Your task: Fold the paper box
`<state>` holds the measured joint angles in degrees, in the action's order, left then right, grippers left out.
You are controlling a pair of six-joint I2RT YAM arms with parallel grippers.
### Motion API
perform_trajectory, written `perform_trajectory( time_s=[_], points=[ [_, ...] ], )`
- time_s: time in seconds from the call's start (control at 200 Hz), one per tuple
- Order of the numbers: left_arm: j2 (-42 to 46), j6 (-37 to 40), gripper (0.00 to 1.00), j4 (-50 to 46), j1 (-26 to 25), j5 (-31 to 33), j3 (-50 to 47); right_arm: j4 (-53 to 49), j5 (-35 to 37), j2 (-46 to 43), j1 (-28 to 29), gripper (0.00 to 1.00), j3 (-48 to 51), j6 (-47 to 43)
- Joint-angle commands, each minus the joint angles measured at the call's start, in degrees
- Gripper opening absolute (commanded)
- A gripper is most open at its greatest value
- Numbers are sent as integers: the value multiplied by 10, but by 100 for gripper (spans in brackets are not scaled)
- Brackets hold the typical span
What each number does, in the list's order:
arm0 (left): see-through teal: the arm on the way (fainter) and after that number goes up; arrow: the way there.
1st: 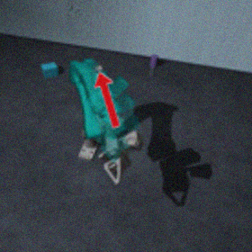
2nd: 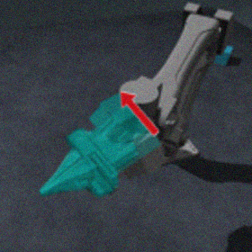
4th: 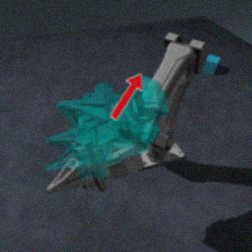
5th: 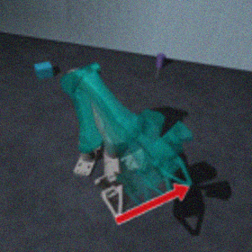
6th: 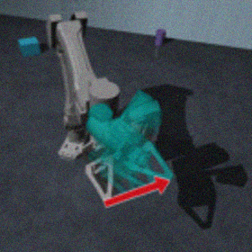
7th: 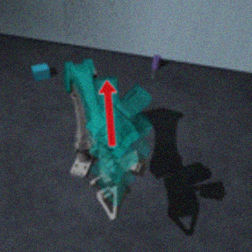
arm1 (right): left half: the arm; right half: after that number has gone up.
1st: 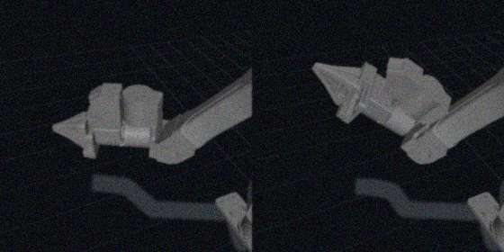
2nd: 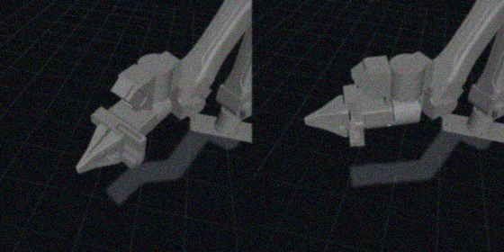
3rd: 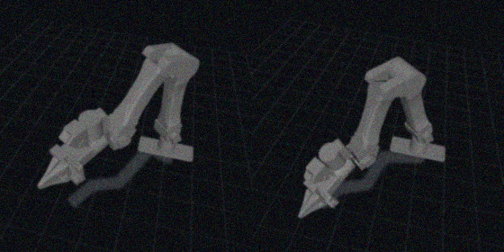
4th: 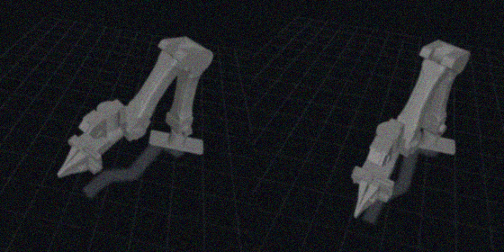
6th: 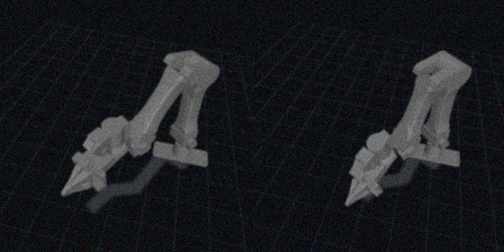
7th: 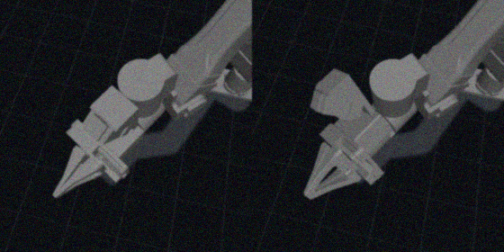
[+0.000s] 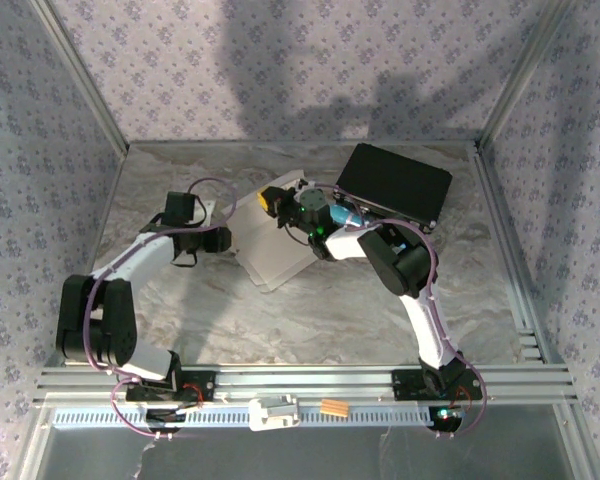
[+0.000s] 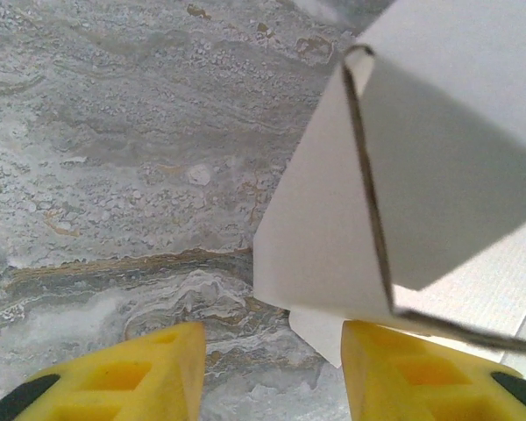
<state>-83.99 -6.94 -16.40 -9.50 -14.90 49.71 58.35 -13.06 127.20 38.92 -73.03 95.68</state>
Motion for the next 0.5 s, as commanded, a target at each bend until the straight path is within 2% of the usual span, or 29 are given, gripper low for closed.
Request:
perform_trajectory(
  time_s=[0.0,0.175,0.495],
  points=[
    [-9,-5,44,24,-6,5,15,24,-26,3,8,0,18,-4],
    [-2,5,42,49,-15,15,5,41,-27,12,11,0,31,3],
    [-23,119,39,40,-23,16,27,63,-38,24,5,0,30,24]
  ],
)
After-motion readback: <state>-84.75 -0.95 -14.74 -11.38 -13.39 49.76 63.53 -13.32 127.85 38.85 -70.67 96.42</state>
